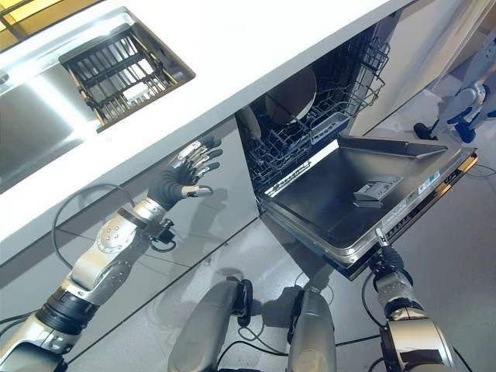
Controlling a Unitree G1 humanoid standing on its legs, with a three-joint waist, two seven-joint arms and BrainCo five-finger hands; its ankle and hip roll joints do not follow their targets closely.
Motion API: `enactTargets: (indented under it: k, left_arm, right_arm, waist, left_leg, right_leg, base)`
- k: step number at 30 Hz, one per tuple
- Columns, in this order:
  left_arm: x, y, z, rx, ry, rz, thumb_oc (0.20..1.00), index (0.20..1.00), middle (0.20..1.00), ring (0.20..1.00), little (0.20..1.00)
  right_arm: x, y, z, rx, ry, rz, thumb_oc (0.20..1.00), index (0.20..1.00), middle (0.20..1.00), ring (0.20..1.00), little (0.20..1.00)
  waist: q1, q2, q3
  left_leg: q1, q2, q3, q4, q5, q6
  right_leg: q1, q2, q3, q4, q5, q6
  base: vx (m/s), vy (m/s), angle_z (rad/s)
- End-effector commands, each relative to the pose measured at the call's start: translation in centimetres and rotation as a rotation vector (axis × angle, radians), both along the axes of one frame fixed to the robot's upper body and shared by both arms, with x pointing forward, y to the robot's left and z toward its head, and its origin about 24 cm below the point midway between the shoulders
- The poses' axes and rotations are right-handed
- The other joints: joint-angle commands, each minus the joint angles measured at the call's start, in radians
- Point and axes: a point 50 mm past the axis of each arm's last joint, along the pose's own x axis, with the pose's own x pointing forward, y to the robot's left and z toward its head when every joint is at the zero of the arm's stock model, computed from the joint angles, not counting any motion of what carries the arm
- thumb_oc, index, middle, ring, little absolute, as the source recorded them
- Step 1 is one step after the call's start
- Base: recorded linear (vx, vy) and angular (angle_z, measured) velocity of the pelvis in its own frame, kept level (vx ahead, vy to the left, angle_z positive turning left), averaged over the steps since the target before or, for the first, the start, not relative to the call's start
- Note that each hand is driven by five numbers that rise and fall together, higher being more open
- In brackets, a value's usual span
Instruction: Pick up plates and place into dishwasher.
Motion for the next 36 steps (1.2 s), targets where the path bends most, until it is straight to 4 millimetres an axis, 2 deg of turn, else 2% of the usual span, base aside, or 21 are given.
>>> enactTargets:
  k: [1, 3, 5, 9, 12, 18, 22, 25, 31, 36]
  left_arm:
    - [-1.2, -0.1, 1.4, -0.05, -0.089, -0.065, 1.0, 1.0, 1.0, 1.0, 1.0]
    - [-1.3, 0.2, 1.2, -0.044, -0.081, -0.069, 1.0, 1.0, 1.0, 1.0, 1.0]
    - [-1.3, 0.3, 1.1, -0.038, -0.076, -0.073, 1.0, 1.0, 1.0, 1.0, 1.0]
    - [-1.3, 0.4, 1.2, -0.024, -0.071, -0.087, 1.0, 1.0, 1.0, 1.0, 1.0]
    - [-1.2, 0.3, 1.3, -0.018, -0.066, -0.096, 1.0, 1.0, 1.0, 1.0, 1.0]
    - [-1.0, 0.3, 1.1, -0.004, -0.044, -0.113, 1.0, 1.0, 1.0, 1.0, 1.0]
    - [-0.8, 0.4, 1.1, 0.006, -0.039, -0.123, 1.0, 1.0, 1.0, 1.0, 1.0]
    - [-0.8, 0.3, 0.9, 0.016, -0.029, -0.136, 1.0, 1.0, 1.0, 1.0, 1.0]
    - [-1.1, -0.5, -0.6, 0.056, 0.044, -0.262, 1.0, 1.0, 1.0, 1.0, 1.0]
    - [-1.5, -2.1, -4.8, 0.02, 0.201, -0.327, 1.0, 1.0, 1.0, 1.0, 1.0]
  right_arm:
    - [8.0, 9.0, 10.1, 0.133, -0.747, 0.483, 1.0, 1.0, 1.0, 1.0, 1.0]
    - [8.6, 10.3, 12.8, 0.146, -0.888, 0.551, 1.0, 1.0, 1.0, 1.0, 1.0]
    - [8.9, 10.9, 14.9, 0.128, -0.958, 0.572, 1.0, 1.0, 1.0, 1.0, 1.0]
    - [9.5, 10.9, 18.5, 0.102, -1.06, 0.58, 1.0, 1.0, 1.0, 1.0, 1.0]
    - [9.9, 10.8, 20.2, 0.072, -1.092, 0.581, 1.0, 1.0, 1.0, 1.0, 1.0]
    - [10.3, 10.3, 21.6, 0.066, -1.093, 0.564, 1.0, 1.0, 1.0, 1.0, 1.0]
    - [10.6, 9.7, 21.6, 0.038, -1.057, 0.554, 1.0, 1.0, 1.0, 1.0, 1.0]
    - [10.6, 9.3, 20.6, 0.027, -1.008, 0.541, 1.0, 1.0, 1.0, 1.0, 1.0]
    - [9.9, 8.6, 16.6, -0.007, -0.875, 0.435, 1.0, 1.0, 1.0, 1.0, 1.0]
    - [8.4, 11.0, 11.7, -0.008, -0.746, 0.394, 1.0, 1.0, 1.0, 1.0, 1.0]
  waist:
    - [0.048, 0.029, -0.034]
    - [0.051, 0.023, -0.04]
    - [0.055, 0.019, -0.045]
    - [0.065, 0.011, -0.054]
    - [0.07, 0.008, -0.059]
    - [0.08, 0.002, -0.073]
    - [0.083, 0.001, -0.079]
    - [0.08, -0.001, -0.083]
    - [0.064, -0.006, -0.101]
    - [0.037, -0.021, -0.14]
  left_leg:
    - [0.055, -0.037, 0.002, 0.043, -0.135, 0.082]
    - [0.055, -0.035, -0.001, 0.047, -0.137, 0.08]
    - [0.052, -0.035, -0.004, 0.055, -0.139, 0.079]
    - [0.047, -0.035, -0.009, 0.075, -0.148, 0.078]
    - [0.046, -0.034, -0.011, 0.088, -0.153, 0.076]
    - [0.056, -0.033, -0.014, 0.099, -0.161, 0.073]
    - [0.056, -0.032, -0.013, 0.1, -0.161, 0.072]
    - [0.065, -0.03, -0.012, 0.084, -0.155, 0.07]
    - [0.104, -0.019, -0.007, 0.019, -0.132, 0.07]
    - [0.178, -0.008, -0.006, -0.121, -0.079, 0.066]
  right_leg:
    - [-0.001, 0.036, -0.007, -0.056, 0.103, -0.055]
    - [0.002, 0.034, -0.011, -0.056, 0.104, -0.051]
    - [0.004, 0.031, -0.015, -0.055, 0.107, -0.048]
    - [0.012, 0.028, -0.023, -0.056, 0.108, -0.046]
    - [0.019, 0.025, -0.028, -0.056, 0.108, -0.045]
    - [0.044, 0.022, -0.034, -0.063, 0.107, -0.045]
    - [0.047, 0.02, -0.035, -0.066, 0.107, -0.046]
    - [0.054, 0.02, -0.034, -0.076, 0.109, -0.046]
    - [0.088, 0.032, -0.028, -0.132, 0.129, -0.042]
    - [0.154, 0.061, -0.011, -0.262, 0.176, -0.032]
  base:
    - [0.04, -0.039, 0.05]
    - [0.04, -0.039, 0.03]
    - [0.04, -0.032, -0.06]
    - [0.02, -0.027, -0.07]
    - [0.02, -0.014, 0.09]
    - [0.04, -0.002, 0.12]
    - [0.0, 0.008, 0.12]
    - [-0.01, 0.019, 0.07]
    - [0.0, 0.004, 0.01]
    - [0.02, 0.017, -0.08]
